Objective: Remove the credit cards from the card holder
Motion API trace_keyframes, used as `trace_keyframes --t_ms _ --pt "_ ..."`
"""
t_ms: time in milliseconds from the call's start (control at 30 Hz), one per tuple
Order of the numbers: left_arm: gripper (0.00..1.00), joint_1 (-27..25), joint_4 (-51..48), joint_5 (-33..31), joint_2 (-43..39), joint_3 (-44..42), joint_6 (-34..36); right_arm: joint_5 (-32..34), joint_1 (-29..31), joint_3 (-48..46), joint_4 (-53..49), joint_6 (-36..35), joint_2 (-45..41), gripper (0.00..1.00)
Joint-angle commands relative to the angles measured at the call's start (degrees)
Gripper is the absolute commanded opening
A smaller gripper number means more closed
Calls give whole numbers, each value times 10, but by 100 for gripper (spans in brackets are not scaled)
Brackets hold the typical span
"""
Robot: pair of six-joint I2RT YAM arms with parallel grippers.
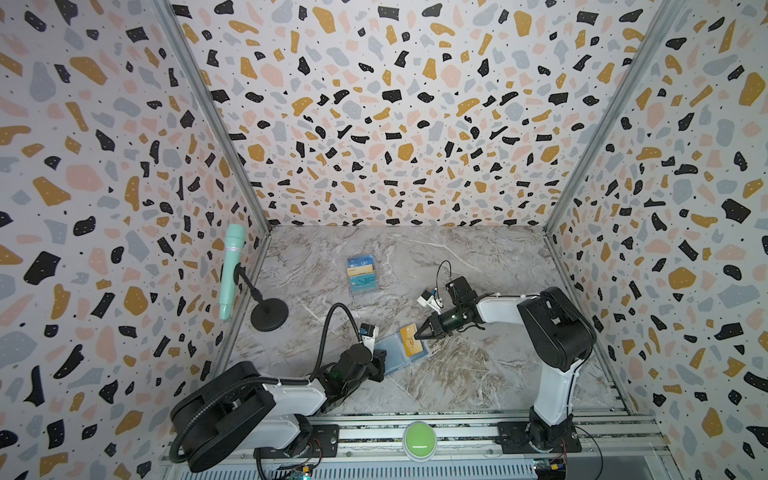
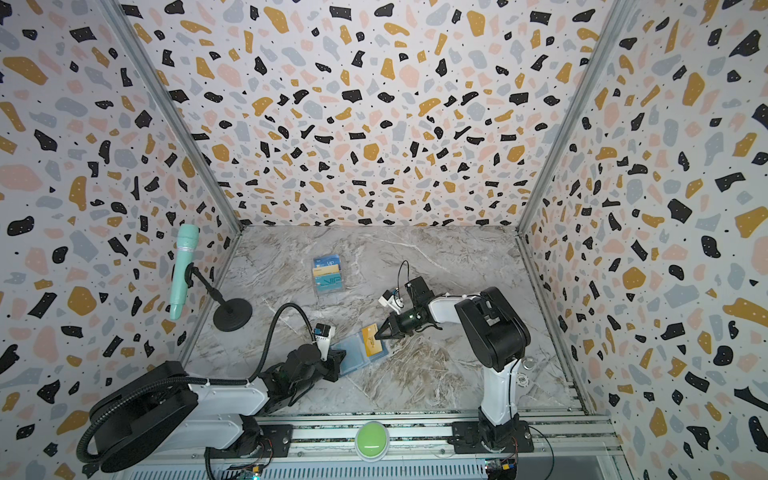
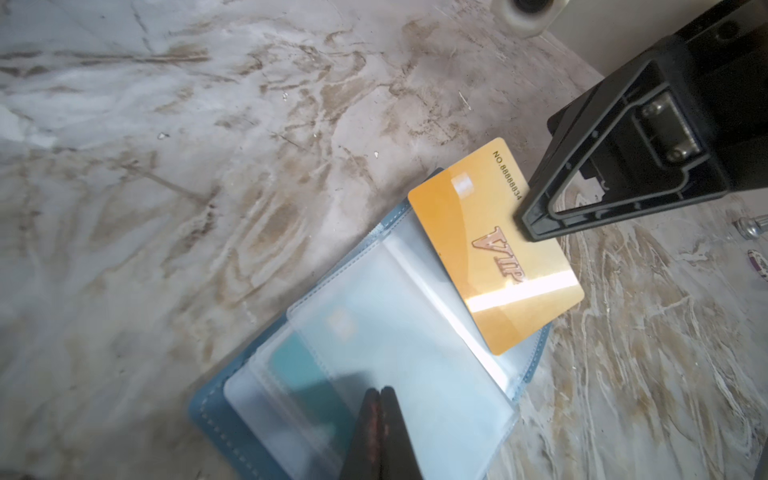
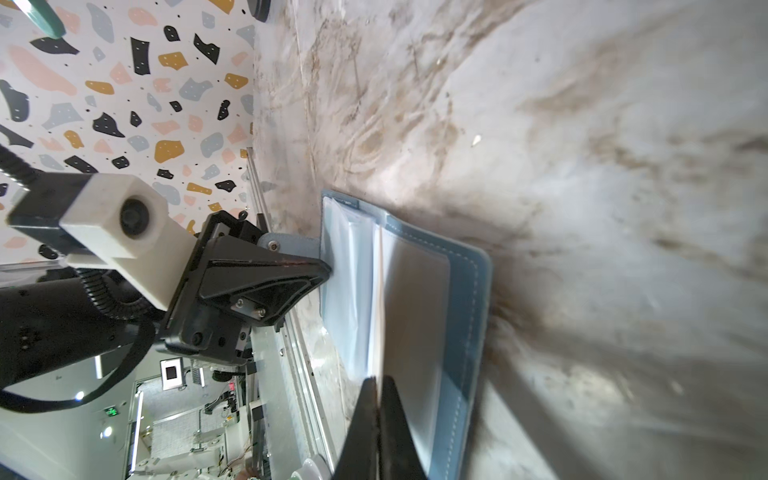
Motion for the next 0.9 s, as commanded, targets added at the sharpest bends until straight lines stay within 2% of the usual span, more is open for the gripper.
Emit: trace_keyframes --t_ms 0,167,267,333,400,433,533,633,733,767,867 --pt "0 0 -81 -16 -18 11 11 58 -2 23 -67 -45 -40 4" --pt "1 1 -111 -20 -47 18 14 129 -3 35 -121 -73 -83 4" --pt "7 0 -136 -22 -61 31 19 159 -4 38 -143 -87 -112 3" --pt "18 1 -160 -19 -74 49 29 174 -5 38 -157 -103 -134 2" --pt "42 0 -182 -11 -91 68 46 187 -6 39 -171 -122 -153 2" --pt "51 1 -191 0 -99 78 60 193 -5 38 -176 -134 -164 1" --pt "64 3 -244 23 -127 117 98 209 -5 35 -186 -161 -193 0" --pt "73 21 -286 96 -158 158 146 188 -4 31 -190 -187 -220 0" --pt "73 43 -303 168 -178 198 167 132 4 28 -186 -217 -247 0" --pt "73 46 -314 182 -182 215 177 117 7 31 -189 -225 -253 0" --pt "73 51 -385 160 -192 287 205 79 21 31 -201 -255 -275 0"
